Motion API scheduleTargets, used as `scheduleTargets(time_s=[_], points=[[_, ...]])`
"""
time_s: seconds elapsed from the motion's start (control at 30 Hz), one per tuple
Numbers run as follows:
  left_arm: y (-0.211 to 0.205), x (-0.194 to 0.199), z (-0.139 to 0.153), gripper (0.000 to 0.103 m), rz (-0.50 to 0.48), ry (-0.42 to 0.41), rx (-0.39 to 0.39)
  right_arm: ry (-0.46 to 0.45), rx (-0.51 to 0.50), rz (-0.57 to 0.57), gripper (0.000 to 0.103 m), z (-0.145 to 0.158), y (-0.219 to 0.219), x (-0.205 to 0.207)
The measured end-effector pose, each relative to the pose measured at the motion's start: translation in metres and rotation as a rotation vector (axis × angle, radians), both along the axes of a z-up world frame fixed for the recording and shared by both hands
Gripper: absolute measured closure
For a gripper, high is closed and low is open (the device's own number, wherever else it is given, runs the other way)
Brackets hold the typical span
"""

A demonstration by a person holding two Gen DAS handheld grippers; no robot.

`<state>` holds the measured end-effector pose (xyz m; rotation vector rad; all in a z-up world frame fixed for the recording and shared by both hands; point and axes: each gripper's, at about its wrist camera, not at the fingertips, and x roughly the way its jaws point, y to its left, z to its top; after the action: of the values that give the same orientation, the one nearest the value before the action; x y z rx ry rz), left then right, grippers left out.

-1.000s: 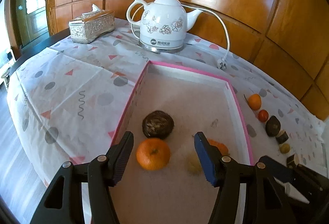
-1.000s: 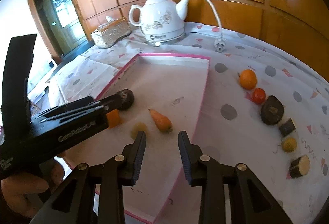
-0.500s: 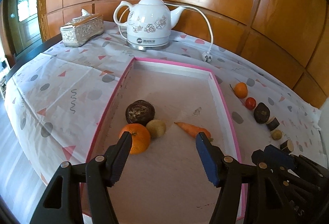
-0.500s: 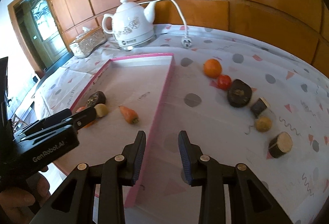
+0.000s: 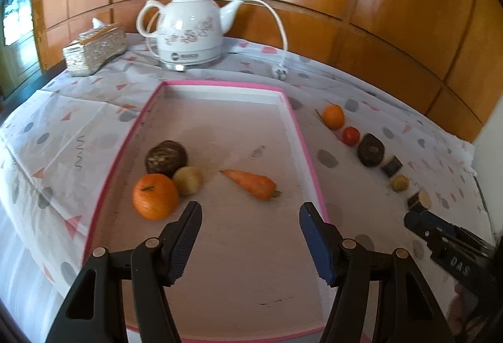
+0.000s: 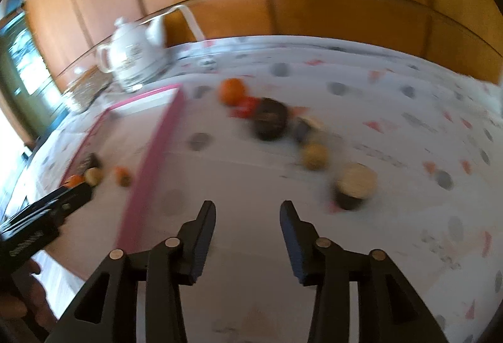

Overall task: Organize fruits
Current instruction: 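Grasp the cut round root slice with the right gripper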

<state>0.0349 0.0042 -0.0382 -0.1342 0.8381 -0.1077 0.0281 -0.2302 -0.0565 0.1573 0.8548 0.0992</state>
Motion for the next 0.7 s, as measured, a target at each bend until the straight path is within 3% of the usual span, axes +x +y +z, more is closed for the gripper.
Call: scheduleTargets(time_s=[0.13,0.27,0.7], points=[[-0.008,0.0,-0.003,0.038,-0.03,0.011,-0.003,0.029,0.008,-0.124,0.051,-0.012,-0.04,-0.005],[-0.014,0.0,-0.004,0.038,-0.044,0.009,0.002,0.046,0.006,-0.181,0.051,-0.019,-0.059,-0.005],[-0.043,0.003,0.001,0.038,-0.108,0.006,0.011,0.045,-0.064,-0.169,0.051,-0.025,-0.06,0.024]])
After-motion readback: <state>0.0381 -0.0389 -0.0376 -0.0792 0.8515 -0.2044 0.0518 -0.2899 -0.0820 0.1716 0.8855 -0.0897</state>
